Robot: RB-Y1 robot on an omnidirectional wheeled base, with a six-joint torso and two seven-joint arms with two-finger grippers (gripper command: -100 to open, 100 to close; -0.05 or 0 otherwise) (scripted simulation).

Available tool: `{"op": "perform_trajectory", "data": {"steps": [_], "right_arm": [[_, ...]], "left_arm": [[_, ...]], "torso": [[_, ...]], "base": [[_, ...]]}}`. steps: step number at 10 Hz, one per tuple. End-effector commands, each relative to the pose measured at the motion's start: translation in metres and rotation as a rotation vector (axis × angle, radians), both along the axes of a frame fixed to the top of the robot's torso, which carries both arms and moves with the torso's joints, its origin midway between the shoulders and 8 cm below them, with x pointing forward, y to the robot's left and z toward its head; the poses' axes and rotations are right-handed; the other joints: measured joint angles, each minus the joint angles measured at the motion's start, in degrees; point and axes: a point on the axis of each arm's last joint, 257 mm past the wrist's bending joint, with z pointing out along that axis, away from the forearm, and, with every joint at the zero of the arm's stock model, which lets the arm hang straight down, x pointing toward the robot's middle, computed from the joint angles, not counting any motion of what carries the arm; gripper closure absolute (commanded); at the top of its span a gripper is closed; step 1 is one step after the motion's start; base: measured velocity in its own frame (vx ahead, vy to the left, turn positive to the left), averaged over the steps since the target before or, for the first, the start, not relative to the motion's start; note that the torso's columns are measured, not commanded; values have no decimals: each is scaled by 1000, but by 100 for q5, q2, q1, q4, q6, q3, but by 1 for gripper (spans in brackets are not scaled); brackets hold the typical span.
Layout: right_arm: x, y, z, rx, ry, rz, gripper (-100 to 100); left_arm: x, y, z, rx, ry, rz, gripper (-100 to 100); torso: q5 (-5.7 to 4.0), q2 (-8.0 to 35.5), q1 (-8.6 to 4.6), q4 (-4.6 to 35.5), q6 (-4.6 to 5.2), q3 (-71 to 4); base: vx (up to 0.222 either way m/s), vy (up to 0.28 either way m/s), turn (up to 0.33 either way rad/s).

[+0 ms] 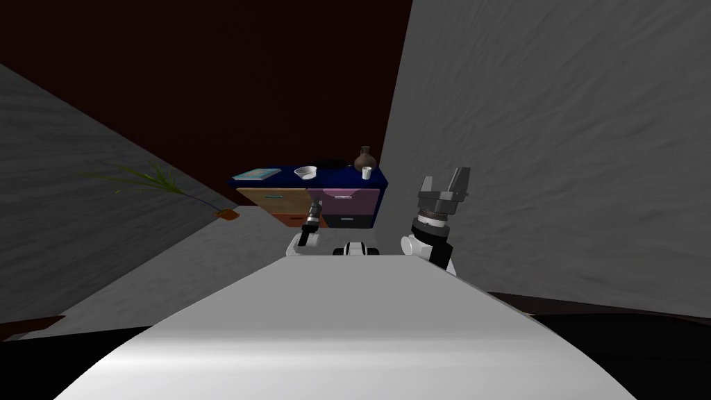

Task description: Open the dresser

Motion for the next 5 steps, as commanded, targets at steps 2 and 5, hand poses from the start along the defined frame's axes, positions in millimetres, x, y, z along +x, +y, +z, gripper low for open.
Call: {"op": "perform_trajectory", "data": {"steps": [2, 5], "right_arm": [[0, 0, 0, 0, 0, 0, 0], [0, 0, 0, 0, 0, 0, 0]], "left_arm": [[12, 4, -31, 11, 55, 10, -100], [21, 6, -46, 18, 83, 15, -100]], "torso": [[0, -2, -2, -1, 0, -1], [0, 6, -1, 2, 0, 4]], "base": [[58, -3, -12], [41, -4, -9]]}}
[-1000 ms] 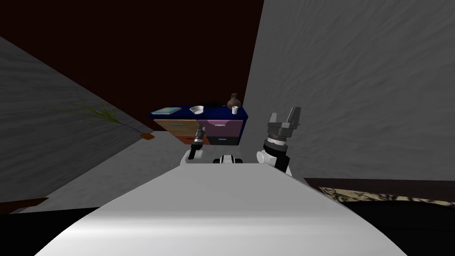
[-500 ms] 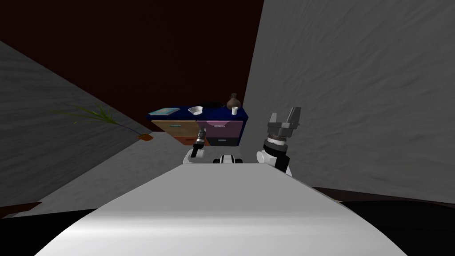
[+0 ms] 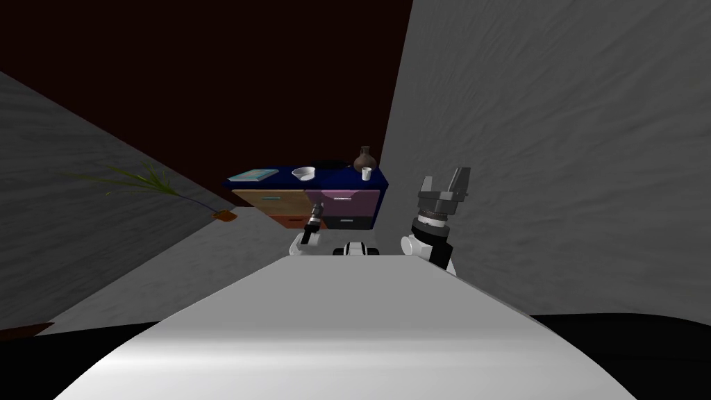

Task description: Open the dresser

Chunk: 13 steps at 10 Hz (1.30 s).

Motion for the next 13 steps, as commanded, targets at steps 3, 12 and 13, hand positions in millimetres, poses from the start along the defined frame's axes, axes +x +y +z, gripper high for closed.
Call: {"op": "perform_trajectory", "data": {"steps": [3, 12, 13], "right_arm": [[0, 0, 0, 0, 0, 0, 0], [0, 0, 0, 0, 0, 0, 0], [0, 0, 0, 0, 0, 0, 0]], "left_arm": [[9, 4, -29, 8, 53, 9, -100], [28, -3, -97, -4, 189, 21, -100], [29, -9, -107, -15, 209, 21, -100]], "torso": [[1, -6, 1, -2, 0, -4], [0, -7, -1, -2, 0, -4], [0, -12, 1, -3, 0, -7]], "base": [[37, 0, -6], [45, -1, -10], [56, 0, -11]]}}
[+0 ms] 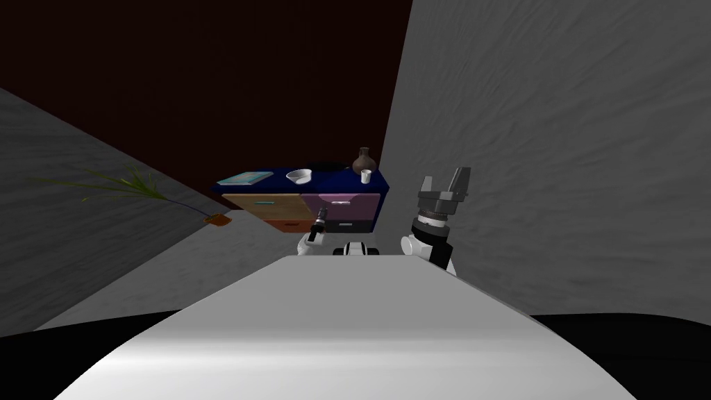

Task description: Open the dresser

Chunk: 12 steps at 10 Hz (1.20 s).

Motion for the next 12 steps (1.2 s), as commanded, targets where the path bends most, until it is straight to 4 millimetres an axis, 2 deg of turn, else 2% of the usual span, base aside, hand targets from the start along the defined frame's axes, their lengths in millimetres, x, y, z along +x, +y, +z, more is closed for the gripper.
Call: {"op": "perform_trajectory", "data": {"steps": [1, 4, 6, 7, 8, 9, 10, 12], "right_arm": [[0, 0, 0, 0, 0, 0, 0], [0, 0, 0, 0, 0, 0, 0], [0, 0, 0, 0, 0, 0, 0], [0, 0, 0, 0, 0, 0, 0], [0, 0, 0, 0, 0, 0, 0], [0, 0, 0, 0, 0, 0, 0], [0, 0, 0, 0, 0, 0, 0], [0, 0, 0, 0, 0, 0, 0]], "left_arm": [[0, -7, -17, -15, 34, 1, -100], [2, -32, -33, -64, 66, -5, -100], [2, -47, -38, -94, 75, -9, -100], [2, -43, -36, -86, 73, -8, -100], [13, -44, -29, -87, 73, -7, -100], [8, -44, -30, -86, 70, -8, -100], [9, -44, -30, -87, 72, -8, 100], [11, -46, -27, -87, 70, -13, 100]], "torso": [[0, 4, -1, 0, -1, 2], [0, 11, -2, 3, 0, 7], [0, 7, 0, 2, 0, 4], [0, 8, -1, 2, 0, 5], [-1, 11, 0, 3, -1, 6], [-1, -7, -2, 0, 0, -3], [0, 2, -1, -1, -1, 0], [18, 8, 21, -35, -3, 7]], "base": [[35, -3, -2], [29, -1, -6], [21, 3, -4], [7, -1, -2], [61, -6, -6], [40, -3, -3], [6, -1, 1], [-131, -4, 23]]}}
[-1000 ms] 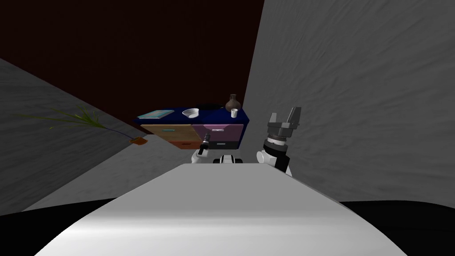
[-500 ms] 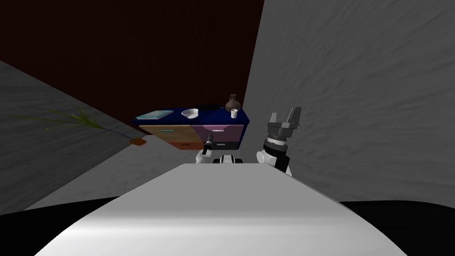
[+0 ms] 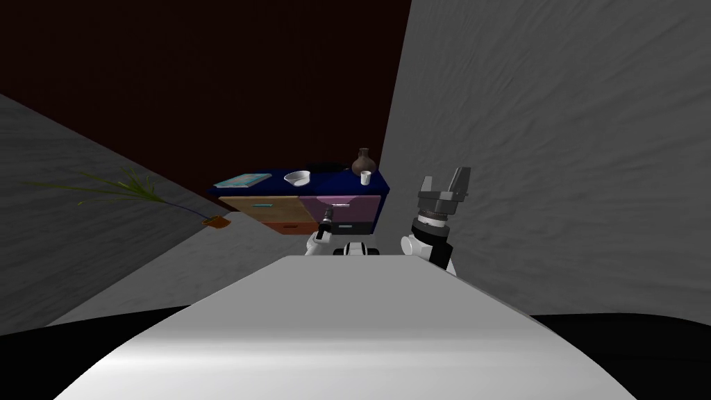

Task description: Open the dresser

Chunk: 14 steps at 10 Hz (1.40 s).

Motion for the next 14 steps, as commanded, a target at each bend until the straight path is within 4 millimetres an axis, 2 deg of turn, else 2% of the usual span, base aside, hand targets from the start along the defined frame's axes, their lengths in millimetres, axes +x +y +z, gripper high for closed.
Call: {"op": "perform_trajectory", "data": {"steps": [1, 4, 8, 9, 10, 14], "right_arm": [[0, 0, 0, 0, 0, 0, 0], [0, 0, 0, 0, 0, 0, 0], [0, 0, 0, 0, 0, 0, 0], [0, 0, 0, 0, 0, 0, 0], [0, 0, 0, 0, 0, 0, 0], [0, 0, 0, 0, 0, 0, 0]], "left_arm": [[-2, 0, -8, 1, 24, 0, 100], [1, -4, -1, 0, 11, -7, 100], [-4, -7, -12, 1, 38, -13, 100], [0, -6, -4, 0, 18, -14, 100], [12, -8, 5, -1, 21, -17, -100], [36, -13, 26, 1, 21, -22, -100]], "torso": [[-3, -7, -11, 4, 3, -6], [-11, -17, -10, 16, -3, -12], [-8, -17, -16, 10, 6, -11], [-6, -29, -10, 3, 4, -18], [-13, -57, -12, 15, 3, -35], [-20, 2, -24, 40, 2, -1]], "base": [[-199, 0, 29], [-195, 7, 11], [-174, -2, 22], [-94, 1, 1], [-65, 4, 21], [-58, 3, 14]]}}
